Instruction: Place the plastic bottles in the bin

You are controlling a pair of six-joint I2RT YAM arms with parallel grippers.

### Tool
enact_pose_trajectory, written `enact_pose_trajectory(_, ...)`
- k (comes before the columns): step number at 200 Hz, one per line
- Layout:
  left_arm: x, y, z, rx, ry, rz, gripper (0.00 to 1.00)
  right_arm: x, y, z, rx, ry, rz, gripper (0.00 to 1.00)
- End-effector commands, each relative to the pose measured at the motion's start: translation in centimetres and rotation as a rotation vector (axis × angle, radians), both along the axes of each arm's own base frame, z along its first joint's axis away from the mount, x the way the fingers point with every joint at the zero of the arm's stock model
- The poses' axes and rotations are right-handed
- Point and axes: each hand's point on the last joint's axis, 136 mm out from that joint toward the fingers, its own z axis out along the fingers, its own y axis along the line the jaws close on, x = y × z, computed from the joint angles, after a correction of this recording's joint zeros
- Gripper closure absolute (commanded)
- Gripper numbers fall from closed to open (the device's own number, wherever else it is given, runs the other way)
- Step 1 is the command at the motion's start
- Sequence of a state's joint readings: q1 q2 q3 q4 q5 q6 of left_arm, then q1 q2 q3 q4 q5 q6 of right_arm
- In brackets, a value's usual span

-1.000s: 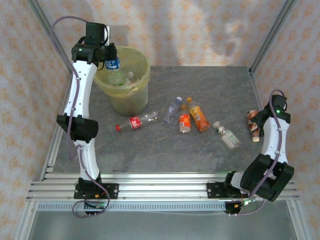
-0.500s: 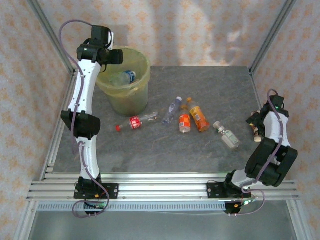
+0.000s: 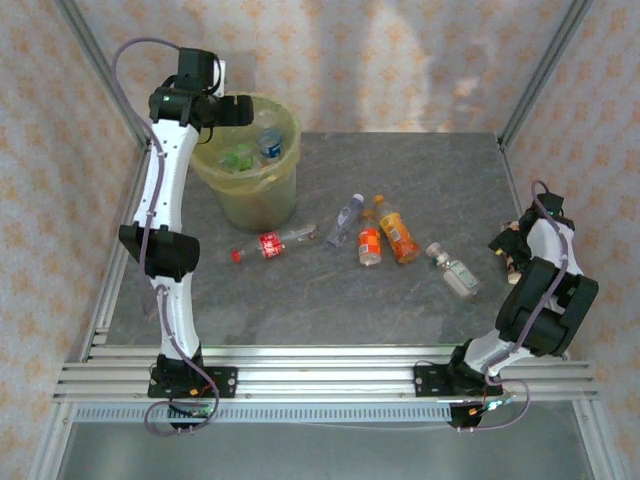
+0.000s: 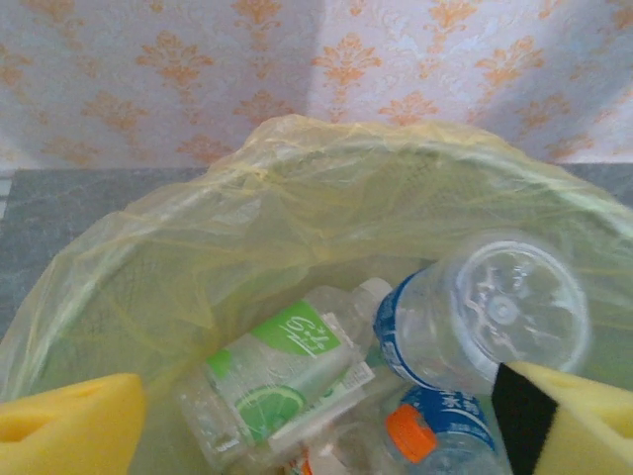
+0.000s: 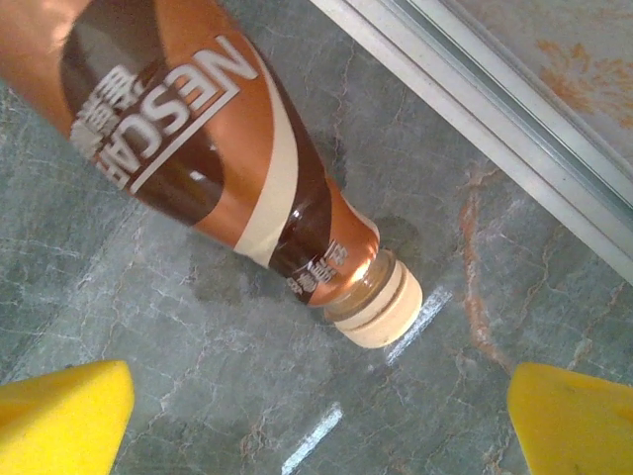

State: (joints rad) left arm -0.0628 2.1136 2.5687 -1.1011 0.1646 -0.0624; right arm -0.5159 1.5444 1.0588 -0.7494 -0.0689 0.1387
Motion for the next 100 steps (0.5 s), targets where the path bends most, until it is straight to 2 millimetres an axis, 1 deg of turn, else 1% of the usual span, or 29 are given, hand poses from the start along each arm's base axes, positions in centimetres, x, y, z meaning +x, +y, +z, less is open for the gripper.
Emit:
enact_pose_trajectory(1, -3.3, -0.5, 5.6, -0.069, -0.106, -0.015, 0.01, 1.1, -1.1, 0.4, -0.029, -0.017, 0.024, 0.03)
enact_pose_trajectory(17, -4.1, -0.9, 6.5, -0.101, -0.129, -0.024, 0.0, 1.6, -1.4, 0.3, -0.041, -0.02, 0.04, 0.02)
enact_pose_trajectory(22, -4.0, -1.0, 6.1, -0.108, -0.123, -0.026, 0.0, 1.8, -1.5, 0.2, -0.045, -0.023, 0.045, 0.02)
enact_pose_trajectory(24, -4.7, -1.0, 7.1, -0.113, -0.144, -0.029, 0.0, 1.9, -1.6, 0.3, -0.045, -0.026, 0.049, 0.02)
enact_pose_trajectory(27, -4.9, -1.0, 7.5, -0.117, -0.154, -0.029, 0.0, 2.1, -1.6, 0.3, -0.046, -0.032, 0.055, 0.02)
enact_pose_trajectory(58, -6.3, -1.4, 8.9, -0.152, -0.19, -0.035, 0.0, 4.1, -2.2, 0.2, -0.049, -0.067, 0.102, 0.02)
enact_pose_trajectory(72, -6.8, -1.3, 9.4, -0.159, -0.204, -0.03, 0.0, 5.0, -2.3, -0.1, -0.039, -0.076, 0.12, 0.02)
enact_pose_trajectory(75, -6.9, -1.3, 9.5, -0.16, -0.208, -0.029, 0.0, 5.3, -2.4, -0.2, -0.035, -0.077, 0.124, 0.0)
enact_pose_trajectory(100, -7.7, -1.1, 10.4, -0.167, -0.238, -0.016, 0.0, 6.2, -3.0, -1.2, -0.033, -0.064, 0.129, 0.01)
